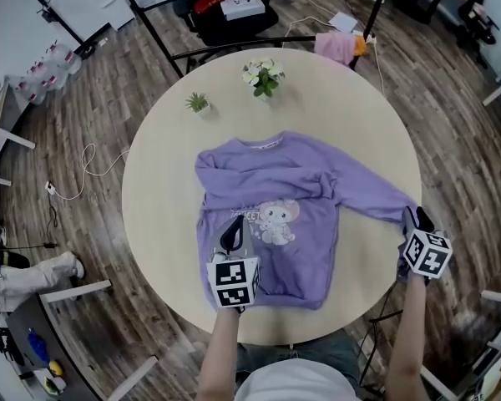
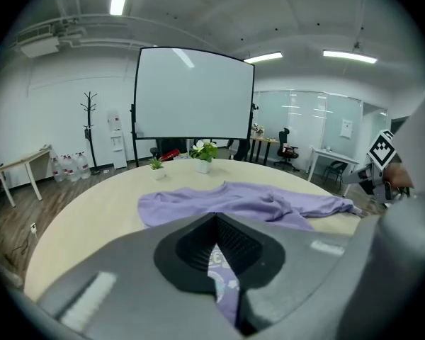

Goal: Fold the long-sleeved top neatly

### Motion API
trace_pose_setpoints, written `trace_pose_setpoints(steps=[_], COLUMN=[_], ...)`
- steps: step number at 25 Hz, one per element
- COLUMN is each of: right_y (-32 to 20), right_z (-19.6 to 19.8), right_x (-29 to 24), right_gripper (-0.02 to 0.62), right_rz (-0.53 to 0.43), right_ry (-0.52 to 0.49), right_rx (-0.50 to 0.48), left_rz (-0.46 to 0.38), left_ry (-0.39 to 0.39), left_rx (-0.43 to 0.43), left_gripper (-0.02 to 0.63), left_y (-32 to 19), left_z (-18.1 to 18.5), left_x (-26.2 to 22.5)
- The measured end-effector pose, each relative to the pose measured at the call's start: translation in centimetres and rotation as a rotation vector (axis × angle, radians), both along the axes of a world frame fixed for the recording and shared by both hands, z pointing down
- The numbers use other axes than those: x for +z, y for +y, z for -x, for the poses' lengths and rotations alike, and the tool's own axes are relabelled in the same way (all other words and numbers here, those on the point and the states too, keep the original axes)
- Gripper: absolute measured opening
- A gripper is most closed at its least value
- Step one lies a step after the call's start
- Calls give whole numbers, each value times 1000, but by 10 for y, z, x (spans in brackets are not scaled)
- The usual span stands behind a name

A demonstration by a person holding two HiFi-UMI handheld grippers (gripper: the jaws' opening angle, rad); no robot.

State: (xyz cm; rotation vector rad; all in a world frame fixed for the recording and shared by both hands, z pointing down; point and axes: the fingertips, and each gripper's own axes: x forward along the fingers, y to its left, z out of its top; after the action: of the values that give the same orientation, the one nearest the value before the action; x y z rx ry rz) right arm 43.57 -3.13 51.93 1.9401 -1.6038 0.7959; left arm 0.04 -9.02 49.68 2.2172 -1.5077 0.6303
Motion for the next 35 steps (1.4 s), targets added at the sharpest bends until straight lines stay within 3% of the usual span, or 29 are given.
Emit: trace_pose_setpoints(steps=[11,19,29,35], right_y=[67,77,88,91], right_z=[-67,-79,-83,-83], right_x=[28,54,85,99], right_gripper=[201,221,256,284], right_rz=[53,78,129,117], right_ry=[-10,-76,-168,-297], right_rx=[135,136,141,172], left_rz=[40,68,97,114], left_ry=[-8,-26,-52,-66], left_rx=[156,240,297,313], left_gripper=[8,6,6,6], left_y=[18,28,40,47], left_z=[-93,-147,-185,-193], left_x=[14,30,44,51])
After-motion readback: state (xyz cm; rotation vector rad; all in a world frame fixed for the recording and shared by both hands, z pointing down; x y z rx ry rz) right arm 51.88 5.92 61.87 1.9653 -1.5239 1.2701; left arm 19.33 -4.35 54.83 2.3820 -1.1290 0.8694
